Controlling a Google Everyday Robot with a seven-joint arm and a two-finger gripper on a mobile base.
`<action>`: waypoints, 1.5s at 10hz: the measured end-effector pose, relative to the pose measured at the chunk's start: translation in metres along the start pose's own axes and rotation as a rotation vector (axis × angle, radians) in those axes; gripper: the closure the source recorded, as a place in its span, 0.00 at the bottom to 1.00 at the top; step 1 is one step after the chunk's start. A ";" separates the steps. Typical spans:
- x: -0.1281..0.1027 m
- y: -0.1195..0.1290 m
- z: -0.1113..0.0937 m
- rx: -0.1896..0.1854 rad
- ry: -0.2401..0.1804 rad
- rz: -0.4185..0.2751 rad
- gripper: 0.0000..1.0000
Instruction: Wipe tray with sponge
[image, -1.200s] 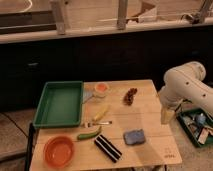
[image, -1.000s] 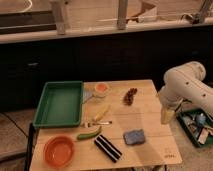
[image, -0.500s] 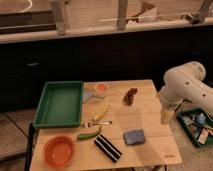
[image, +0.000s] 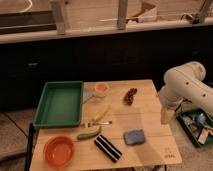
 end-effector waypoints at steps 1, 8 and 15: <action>0.000 0.000 0.000 0.000 0.000 0.000 0.20; -0.050 0.024 0.035 -0.026 -0.011 -0.066 0.20; -0.083 0.043 0.093 -0.059 -0.053 -0.128 0.20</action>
